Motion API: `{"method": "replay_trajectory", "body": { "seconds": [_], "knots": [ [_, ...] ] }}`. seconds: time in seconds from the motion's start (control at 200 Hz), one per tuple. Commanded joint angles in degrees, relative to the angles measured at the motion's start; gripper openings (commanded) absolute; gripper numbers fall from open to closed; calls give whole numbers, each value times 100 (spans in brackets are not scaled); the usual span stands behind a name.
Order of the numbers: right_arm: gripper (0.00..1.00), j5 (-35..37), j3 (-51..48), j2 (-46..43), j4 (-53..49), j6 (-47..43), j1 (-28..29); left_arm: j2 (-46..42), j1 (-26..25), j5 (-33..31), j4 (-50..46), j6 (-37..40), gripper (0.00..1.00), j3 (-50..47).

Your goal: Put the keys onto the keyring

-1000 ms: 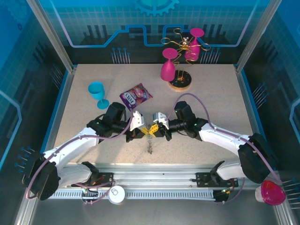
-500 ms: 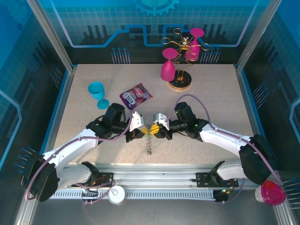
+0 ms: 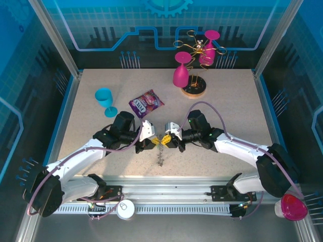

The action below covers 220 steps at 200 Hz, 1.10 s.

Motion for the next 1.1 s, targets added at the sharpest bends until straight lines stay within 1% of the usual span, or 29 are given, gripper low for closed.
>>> {"method": "replay_trajectory", "body": {
  "seconds": [0.0,0.205,0.38,0.445,0.575,0.68,0.755,0.79,0.81,0.88,0.951,1.046,1.096],
  "knots": [
    [0,-228,214,113,-8,-98,119,64,-11,143,-66,20,13,149],
    [0,-198,314,137,-142,-176,155,168,-27,187,-127,41,17,226],
    [0,-193,448,196,-359,-276,189,220,-55,196,-209,86,16,284],
    [0,-151,495,217,-460,-319,198,212,-61,206,-279,106,13,338],
    [0,-77,542,233,-574,-322,202,219,-66,270,-486,91,0,499],
    [1,48,513,140,-535,-157,149,194,-72,280,-555,-206,0,605],
    [24,182,348,-74,-194,296,-24,142,-77,104,-357,-934,0,600],
    [32,253,254,-193,-39,509,-133,131,-93,-114,-288,-1376,0,598],
    [34,319,202,-281,23,647,-182,110,-108,-291,-266,-1651,0,598],
    [35,506,150,-541,-31,833,-315,97,-184,-919,-348,-2662,0,691],
    [35,712,188,-782,-273,889,-316,133,-293,-1516,-691,-3551,0,892],
    [33,890,226,-1061,-498,1024,-179,197,-392,-2080,-1196,-4824,0,1206],
    [32,983,191,-1190,-521,1047,10,232,-400,-2357,-1434,-5694,0,1345]
  ]
}}
